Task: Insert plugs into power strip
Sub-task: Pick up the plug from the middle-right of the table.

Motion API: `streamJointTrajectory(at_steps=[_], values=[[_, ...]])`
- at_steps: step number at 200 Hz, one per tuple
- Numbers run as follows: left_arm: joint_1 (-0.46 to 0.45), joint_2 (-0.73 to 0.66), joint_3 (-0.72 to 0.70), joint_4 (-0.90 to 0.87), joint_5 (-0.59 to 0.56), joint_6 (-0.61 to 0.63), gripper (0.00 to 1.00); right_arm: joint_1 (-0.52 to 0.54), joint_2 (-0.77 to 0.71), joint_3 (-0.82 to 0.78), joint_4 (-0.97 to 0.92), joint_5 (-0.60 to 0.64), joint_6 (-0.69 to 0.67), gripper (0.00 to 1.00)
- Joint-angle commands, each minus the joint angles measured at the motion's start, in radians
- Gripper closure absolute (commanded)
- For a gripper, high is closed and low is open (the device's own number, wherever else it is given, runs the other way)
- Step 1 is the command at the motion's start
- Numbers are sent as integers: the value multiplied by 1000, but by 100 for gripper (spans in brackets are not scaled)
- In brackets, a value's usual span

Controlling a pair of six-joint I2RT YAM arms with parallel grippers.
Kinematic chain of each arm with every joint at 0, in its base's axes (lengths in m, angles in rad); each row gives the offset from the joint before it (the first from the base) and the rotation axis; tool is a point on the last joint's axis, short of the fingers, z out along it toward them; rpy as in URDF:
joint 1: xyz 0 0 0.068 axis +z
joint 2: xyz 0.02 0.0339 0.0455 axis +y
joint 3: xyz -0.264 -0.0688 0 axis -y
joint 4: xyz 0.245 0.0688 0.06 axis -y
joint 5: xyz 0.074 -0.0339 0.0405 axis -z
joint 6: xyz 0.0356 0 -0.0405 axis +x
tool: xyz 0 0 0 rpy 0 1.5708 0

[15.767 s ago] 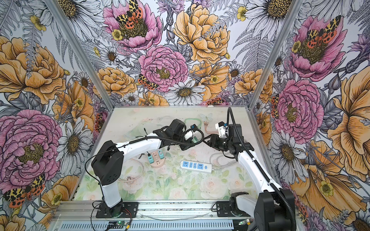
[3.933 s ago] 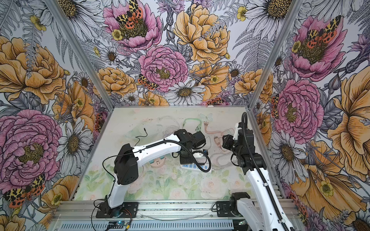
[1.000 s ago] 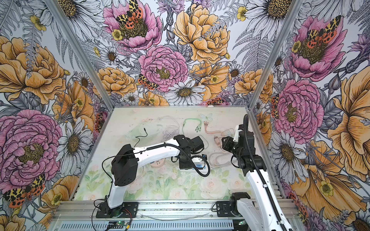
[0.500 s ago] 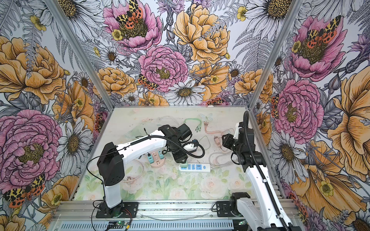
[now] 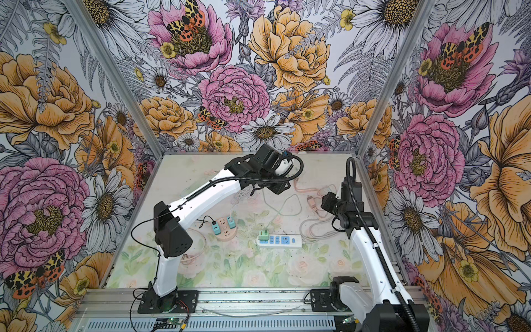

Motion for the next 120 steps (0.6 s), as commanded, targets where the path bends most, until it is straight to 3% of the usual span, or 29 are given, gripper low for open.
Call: streamJointTrajectory(at_steps=[1, 30, 55, 120], values=[[-3, 116, 48, -3, -54, -53, 65, -20, 38, 37, 0, 53, -25, 67], [-27, 236, 197, -3, -44, -62, 65, -39, 155, 66, 12, 35, -38, 66], [-18, 262, 232, 3, -70, -99, 65, -36, 265, 111, 38, -28, -64, 65], [52, 96, -6, 133, -72, -149, 65, 14, 376, 82, 210, -47, -115, 68]])
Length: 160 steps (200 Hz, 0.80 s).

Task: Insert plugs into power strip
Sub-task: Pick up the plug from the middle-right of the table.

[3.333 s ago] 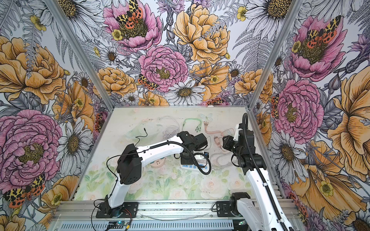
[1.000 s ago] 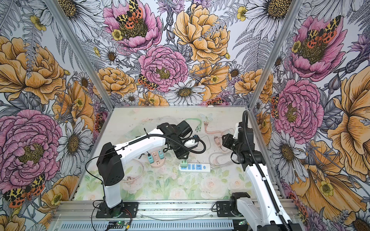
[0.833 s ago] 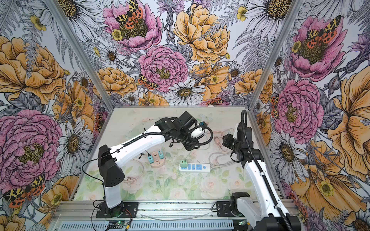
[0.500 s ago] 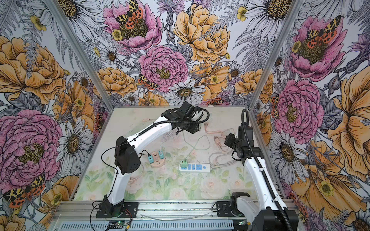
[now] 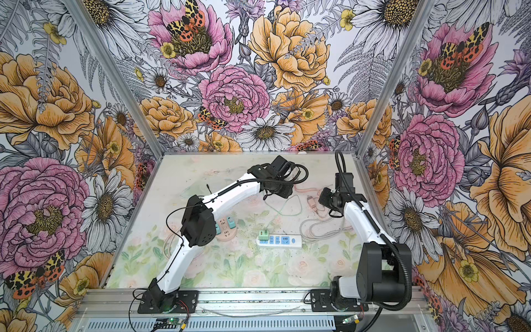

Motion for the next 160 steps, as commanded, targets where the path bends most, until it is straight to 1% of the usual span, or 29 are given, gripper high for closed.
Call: streamJointTrajectory(at_steps=[1, 26, 48, 101, 119, 141, 160], values=[[45, -104, -73, 83, -12, -35, 65, 23, 10, -22, 136, -24, -40, 68], [81, -160, -149, 122, 14, -36, 64, 47, 25, -55, 187, 34, -93, 64], [100, -200, -190, 146, 37, -14, 64, 47, 36, -85, 210, 56, -136, 60], [121, -228, -178, 147, 73, 32, 63, 60, 43, -152, 287, 46, -199, 52], [124, -230, -173, 147, 78, 36, 63, 70, 57, -139, 288, 19, -217, 52], [127, -230, -169, 149, 96, 37, 63, 89, 86, -113, 272, 61, -214, 50], [128, -232, -167, 149, 102, 44, 63, 93, 124, -85, 238, 69, -213, 49]])
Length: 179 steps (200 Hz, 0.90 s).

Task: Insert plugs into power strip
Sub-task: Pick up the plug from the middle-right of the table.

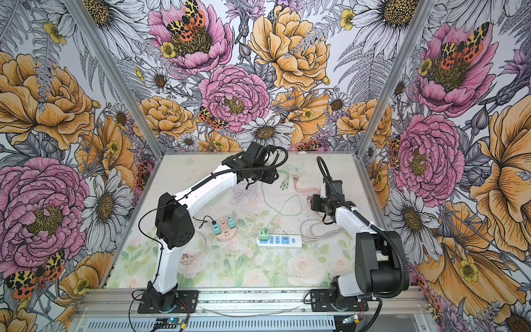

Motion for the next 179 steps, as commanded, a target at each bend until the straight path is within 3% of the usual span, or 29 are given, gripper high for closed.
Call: streamJointTrajectory(at_steps=[1, 60, 132, 179], values=[[13, -35, 12, 22, 33, 23, 63, 13, 47, 53, -7, 31, -18, 49], [28, -46, -4, 22, 48, 34, 63, 35, 88, 109, -52, 139, 13, 43], [41, -69, -25, 22, 69, 51, 63, 83, 184, 189, -119, 129, -11, 43], [47, -90, -53, 31, 79, 56, 63, 102, 245, 242, -196, 216, -27, 44]])
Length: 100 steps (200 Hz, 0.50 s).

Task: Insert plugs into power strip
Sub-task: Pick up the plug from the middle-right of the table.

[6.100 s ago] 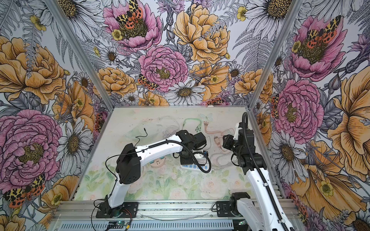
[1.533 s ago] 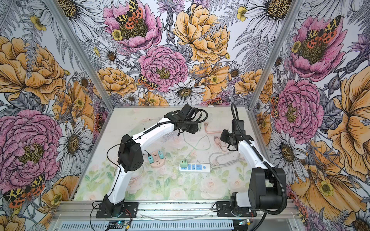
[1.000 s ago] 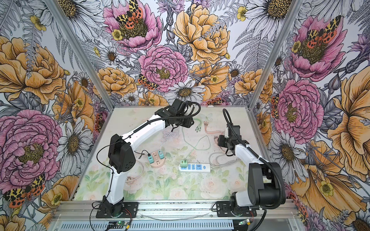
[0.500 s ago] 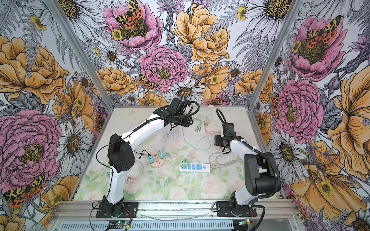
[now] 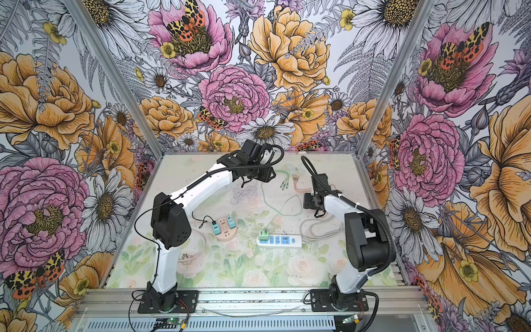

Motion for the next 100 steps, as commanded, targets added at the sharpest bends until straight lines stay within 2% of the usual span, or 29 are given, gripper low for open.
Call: streamJointTrajectory(at_steps=[1, 24, 44, 56, 94, 100], values=[[10, -54, -21, 30, 25, 19, 63, 7, 47, 61, -51, 65, -17, 44], [12, -67, -37, 30, 25, 19, 63, 7, 73, 82, -60, 86, 1, 48], [15, -82, -50, 30, 25, 20, 63, 7, 81, 90, -70, 106, 11, 58], [17, -90, -55, 31, 28, 20, 63, 7, 83, 90, -73, 102, 9, 65], [24, -128, -102, 52, 99, 3, 63, 7, 45, 84, -75, 59, -24, 99], [27, -140, -119, 62, 122, -1, 63, 7, 24, 81, -75, 46, -29, 100]])
